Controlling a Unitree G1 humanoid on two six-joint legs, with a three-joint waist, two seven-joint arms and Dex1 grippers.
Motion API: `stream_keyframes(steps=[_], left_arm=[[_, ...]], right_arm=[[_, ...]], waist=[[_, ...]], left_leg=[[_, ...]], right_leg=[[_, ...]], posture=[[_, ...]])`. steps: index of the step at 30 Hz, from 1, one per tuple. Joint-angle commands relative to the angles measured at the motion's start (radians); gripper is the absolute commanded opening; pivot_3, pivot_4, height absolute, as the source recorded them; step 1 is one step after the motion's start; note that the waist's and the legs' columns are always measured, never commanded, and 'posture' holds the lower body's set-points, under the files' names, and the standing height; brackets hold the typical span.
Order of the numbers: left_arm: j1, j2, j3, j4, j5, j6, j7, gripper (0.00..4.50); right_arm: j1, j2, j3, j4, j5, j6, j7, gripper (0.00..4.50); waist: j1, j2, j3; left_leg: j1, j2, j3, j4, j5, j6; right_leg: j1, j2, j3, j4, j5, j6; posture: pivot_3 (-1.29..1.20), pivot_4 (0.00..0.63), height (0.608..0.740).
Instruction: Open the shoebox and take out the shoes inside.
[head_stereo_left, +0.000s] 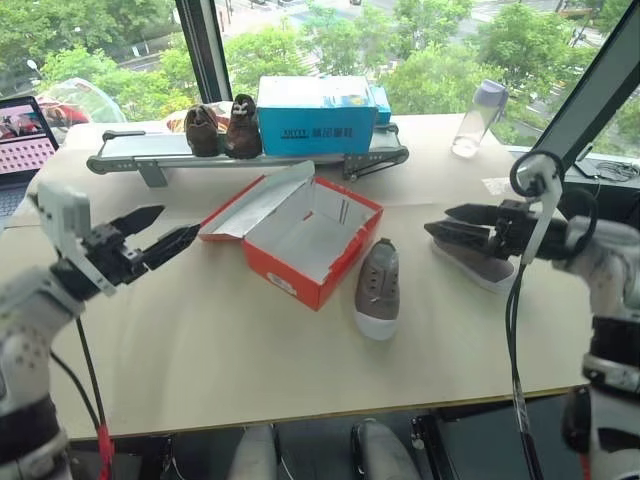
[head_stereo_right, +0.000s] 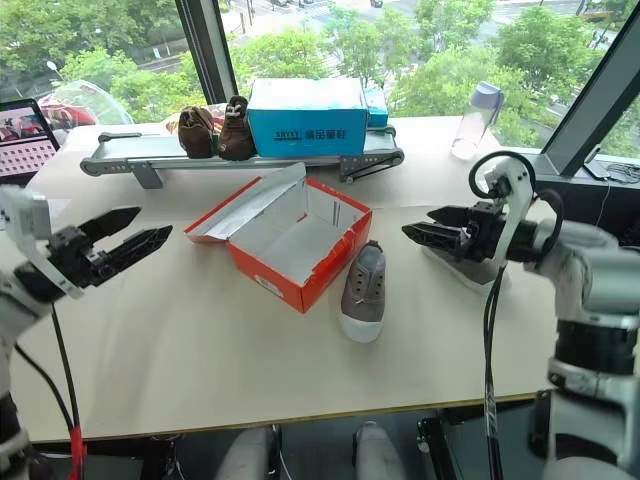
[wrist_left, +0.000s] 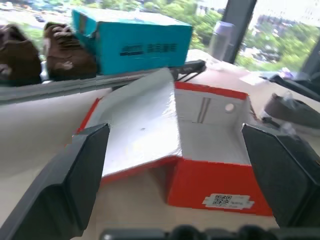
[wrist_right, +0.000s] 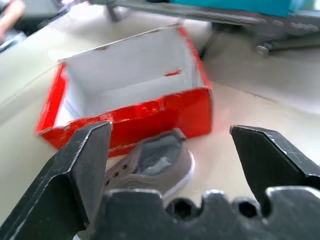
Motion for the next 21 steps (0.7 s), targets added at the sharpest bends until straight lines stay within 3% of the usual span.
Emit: stream_keyframes(steps=[1, 3, 11, 14, 16, 21], left_arm=[[0.040, -0.028, 0.010, -0.025, 0.059, -0.092, 0.084, 4.50], [0.062, -0.073, -0.034, -0.007, 0.120, -0.166, 0.132, 4.50], [0.277, -0.280, -0.128, -0.119, 0.253, -0.350, 0.286, 4.50], [0.347, -0.345, -0.186, -0.117, 0.306, -0.423, 0.315, 4.50], [0.383, -0.368, -0.232, -0.092, 0.368, -0.492, 0.330, 4.50], [0.401, -0.419, -0.309, -0.037, 0.449, -0.590, 0.378, 4.50]], right_arm=[[0.004, 0.063, -0.044, -0.141, 0.036, 0.046, -0.170, 4.49], [0.067, 0.109, -0.021, -0.193, -0.037, -0.023, -0.281, 4.49], [0.367, 0.233, 0.007, -0.407, -0.155, -0.280, -0.497, 4.49], [0.485, 0.274, 0.069, -0.409, -0.227, -0.425, -0.536, 4.49], [0.562, 0.295, 0.110, -0.391, -0.274, -0.525, -0.553, 4.49], [0.617, 0.339, 0.181, -0.288, -0.351, -0.703, -0.613, 4.49]], waist=[[0.003, 0.000, 0.000], [0.005, 0.000, 0.000], [0.010, -0.007, -0.010], [0.008, -0.007, -0.011], [0.008, -0.007, -0.017], [0.003, -0.007, -0.018]], left_leg=[[0.000, 0.000, 0.000, 0.001, 0.000, 0.000], [0.000, 0.000, 0.000, 0.002, 0.000, 0.000], [-0.005, -0.001, 0.002, 0.001, 0.000, -0.001], [-0.004, -0.001, 0.002, 0.001, -0.001, -0.002], [-0.003, -0.001, 0.002, 0.000, -0.003, -0.005], [-0.001, -0.001, 0.002, 0.001, -0.007, -0.010]], right_leg=[[-0.001, 0.000, 0.000, 0.000, 0.000, 0.001], [-0.001, 0.001, 0.002, 0.000, 0.000, -0.001], [0.000, 0.002, 0.009, -0.009, 0.000, -0.004], [0.000, 0.004, 0.010, -0.009, 0.001, 0.002], [0.000, 0.004, 0.010, -0.009, -0.003, -0.004], [0.001, 0.004, 0.011, -0.009, -0.004, -0.005]], posture=[[0.00, 0.150, 0.740], [0.00, 0.150, 0.740], [0.00, 0.150, 0.740], [0.00, 0.150, 0.740], [0.00, 0.150, 0.740], [0.00, 0.150, 0.740]])
